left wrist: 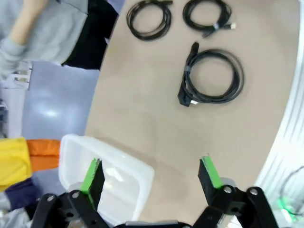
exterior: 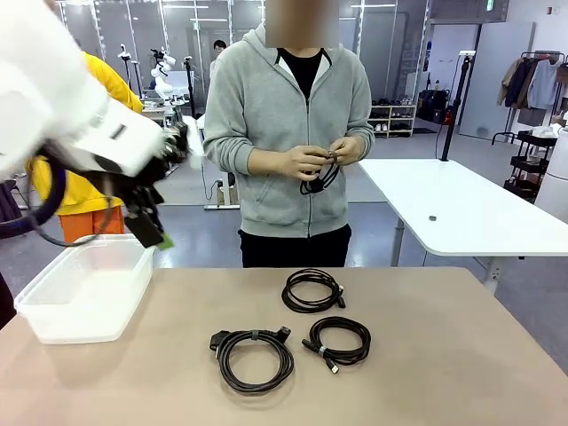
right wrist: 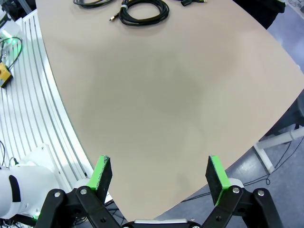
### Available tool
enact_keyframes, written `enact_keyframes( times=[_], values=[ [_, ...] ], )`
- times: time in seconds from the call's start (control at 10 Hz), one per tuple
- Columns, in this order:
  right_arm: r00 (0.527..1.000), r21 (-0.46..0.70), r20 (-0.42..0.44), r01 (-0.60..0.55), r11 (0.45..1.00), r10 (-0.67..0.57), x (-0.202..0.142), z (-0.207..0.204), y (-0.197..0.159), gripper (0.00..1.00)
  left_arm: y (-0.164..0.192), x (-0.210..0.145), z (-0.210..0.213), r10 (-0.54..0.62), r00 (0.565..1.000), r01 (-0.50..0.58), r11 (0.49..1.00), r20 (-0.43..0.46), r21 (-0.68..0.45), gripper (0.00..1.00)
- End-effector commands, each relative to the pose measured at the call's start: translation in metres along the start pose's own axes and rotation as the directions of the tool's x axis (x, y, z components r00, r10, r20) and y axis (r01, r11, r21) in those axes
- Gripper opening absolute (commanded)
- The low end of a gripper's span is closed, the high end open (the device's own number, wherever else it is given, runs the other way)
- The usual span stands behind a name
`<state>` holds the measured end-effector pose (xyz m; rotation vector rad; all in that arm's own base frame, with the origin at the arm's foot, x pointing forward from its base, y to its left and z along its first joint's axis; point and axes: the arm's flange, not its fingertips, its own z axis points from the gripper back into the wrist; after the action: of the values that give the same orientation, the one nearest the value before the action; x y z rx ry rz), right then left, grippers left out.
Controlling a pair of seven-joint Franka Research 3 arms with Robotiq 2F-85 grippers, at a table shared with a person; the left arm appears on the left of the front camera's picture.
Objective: Organize and store the cables.
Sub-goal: Place the Power Cable into the Organizing box.
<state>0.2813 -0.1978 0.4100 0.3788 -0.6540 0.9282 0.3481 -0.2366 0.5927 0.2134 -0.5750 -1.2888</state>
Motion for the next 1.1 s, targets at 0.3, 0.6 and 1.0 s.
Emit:
enact_keyframes(
  times=[0.3, 0.6, 1.0],
  values=[
    [1.000, -0.009, -0.001, 0.019, 1.000, -0.019, 0.003, 0.001, 0.000, 1.00, -0.029, 0.034, -0.056, -0.063, 0.994, 0.061, 0.998, -0.086, -0.019, 1.00],
    [1.000, -0.009, -0.001, 0.019, 1.000, -0.019, 0.003, 0.001, 0.000, 1.00, -0.037, 0.033, -0.054, -0.089, 0.992, 0.086, 0.996, -0.092, -0.031, 1.00],
    [1.000, -0.009, -0.001, 0.019, 1.000, -0.019, 0.003, 0.001, 0.000, 1.00, -0.041, 0.053, -0.091, -0.126, 0.980, 0.104, 0.984, -0.152, -0.147, 1.00]
  ],
)
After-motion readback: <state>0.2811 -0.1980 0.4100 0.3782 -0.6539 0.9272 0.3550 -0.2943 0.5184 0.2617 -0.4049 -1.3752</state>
